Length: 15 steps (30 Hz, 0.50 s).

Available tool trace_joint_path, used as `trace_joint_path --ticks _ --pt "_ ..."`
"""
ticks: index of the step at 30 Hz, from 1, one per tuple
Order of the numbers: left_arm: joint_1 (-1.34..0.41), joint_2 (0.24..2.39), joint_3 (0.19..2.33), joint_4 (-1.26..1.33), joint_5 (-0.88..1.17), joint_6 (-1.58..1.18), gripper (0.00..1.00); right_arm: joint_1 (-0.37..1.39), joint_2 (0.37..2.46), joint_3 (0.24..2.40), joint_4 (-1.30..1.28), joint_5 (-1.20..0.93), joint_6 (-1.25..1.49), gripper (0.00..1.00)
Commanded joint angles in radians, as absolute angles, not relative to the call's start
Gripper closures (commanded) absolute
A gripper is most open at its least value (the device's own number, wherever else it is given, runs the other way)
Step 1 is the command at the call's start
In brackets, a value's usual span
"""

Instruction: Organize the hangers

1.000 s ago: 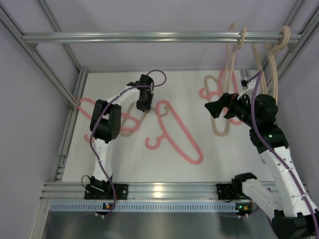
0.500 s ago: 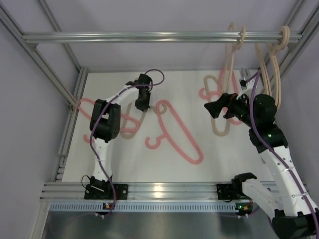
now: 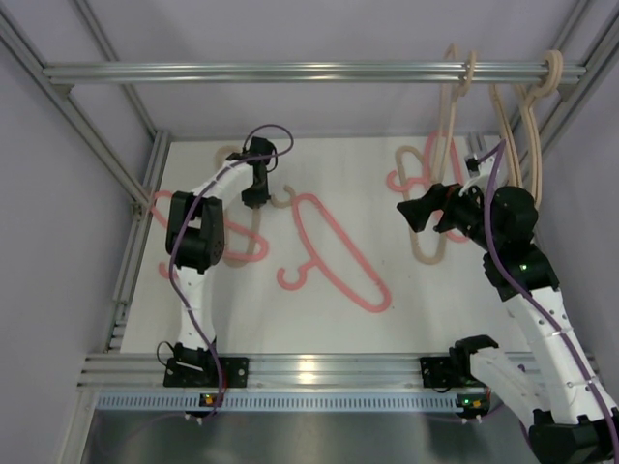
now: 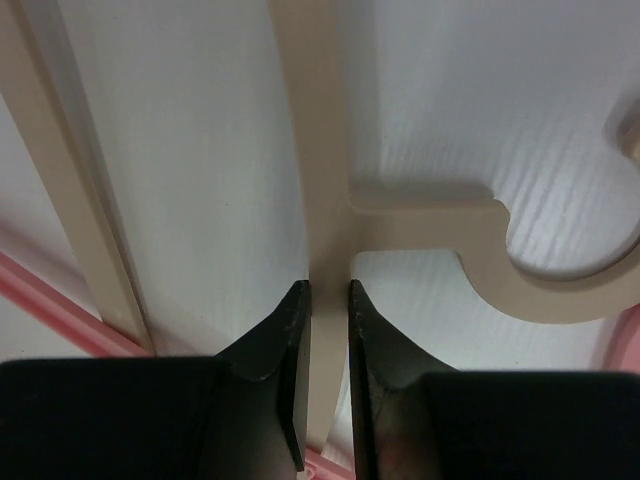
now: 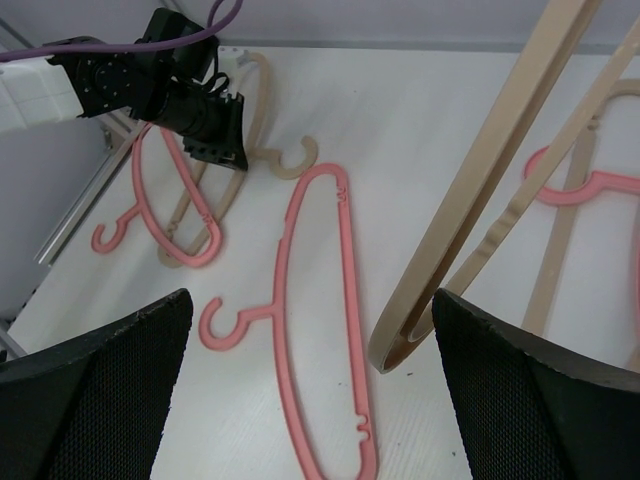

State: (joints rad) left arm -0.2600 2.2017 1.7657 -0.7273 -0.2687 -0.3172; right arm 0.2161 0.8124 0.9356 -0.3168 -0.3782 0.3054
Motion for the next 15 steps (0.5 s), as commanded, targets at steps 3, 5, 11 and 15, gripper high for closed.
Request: trace_joint_path --ticks 3,5,11,15 --pt "-0.244 2.138 1.784 -0.742 -0.385 -0.394 1.0 0.25 0.813 0.905 -0.379 -0.405 0.311 0.01" --pt "-0.235 2.126 1.782 -0.741 -0.406 -0.423 1.0 0.255 0.815 0.902 -0.379 -0.402 0.307 0.01" --pt "-0.232 2.028 1.73 -0.631 -0.459 -0.503 1.0 0.273 0.811 0.887 -0.351 -0.41 0.305 0.01" --pt "-0.232 1.916 1.657 -0.516 -0.411 -0.581 1.0 0.284 0.813 0.884 -0.342 -0.411 0.304 0.01"
